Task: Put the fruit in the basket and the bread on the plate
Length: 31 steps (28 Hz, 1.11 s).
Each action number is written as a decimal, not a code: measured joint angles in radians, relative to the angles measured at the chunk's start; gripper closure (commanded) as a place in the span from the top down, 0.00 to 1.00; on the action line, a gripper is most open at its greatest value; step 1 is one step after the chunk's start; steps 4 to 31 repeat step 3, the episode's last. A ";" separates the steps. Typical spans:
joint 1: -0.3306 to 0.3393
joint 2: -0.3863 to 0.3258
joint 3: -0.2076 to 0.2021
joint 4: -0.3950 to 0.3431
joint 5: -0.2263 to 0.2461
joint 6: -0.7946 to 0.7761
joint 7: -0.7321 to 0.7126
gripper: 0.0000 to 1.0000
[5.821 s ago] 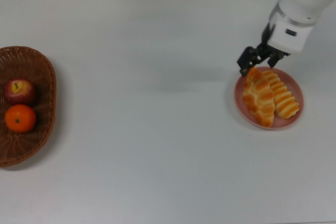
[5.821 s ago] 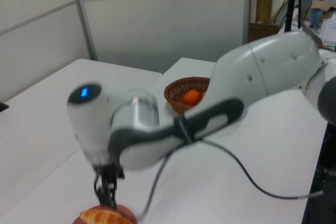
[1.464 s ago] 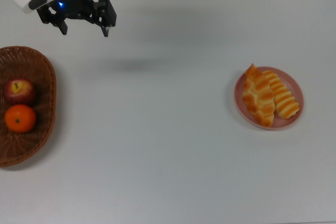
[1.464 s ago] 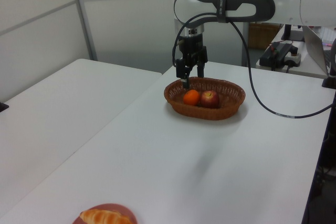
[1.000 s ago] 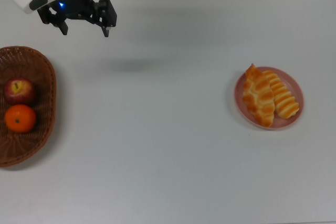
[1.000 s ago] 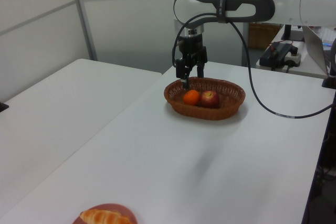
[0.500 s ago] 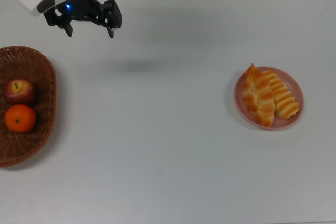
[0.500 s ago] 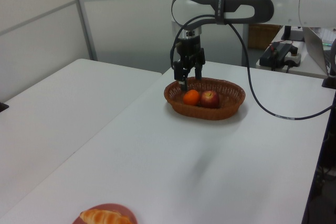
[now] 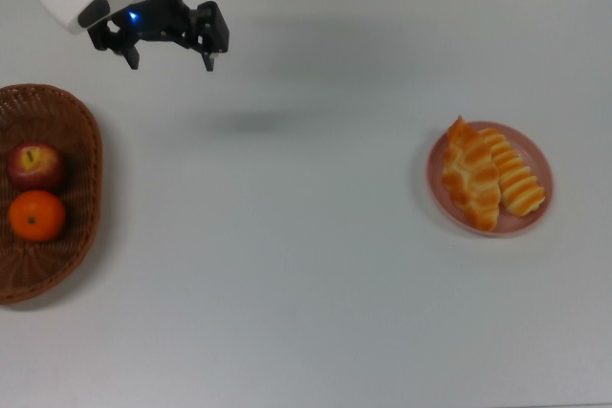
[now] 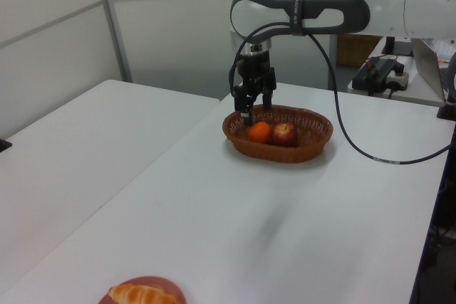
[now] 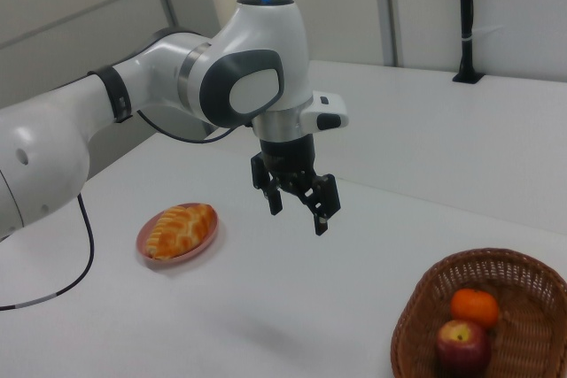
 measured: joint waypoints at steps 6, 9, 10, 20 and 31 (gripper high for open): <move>0.000 0.000 0.000 0.000 0.000 0.000 0.000 1.00; 0.000 0.000 0.000 0.000 0.000 0.000 0.000 1.00; 0.000 0.000 0.000 0.000 0.000 0.000 0.000 1.00; 0.000 0.000 0.000 0.000 0.000 0.000 0.000 1.00; 0.000 0.000 0.000 0.000 0.000 0.000 0.000 1.00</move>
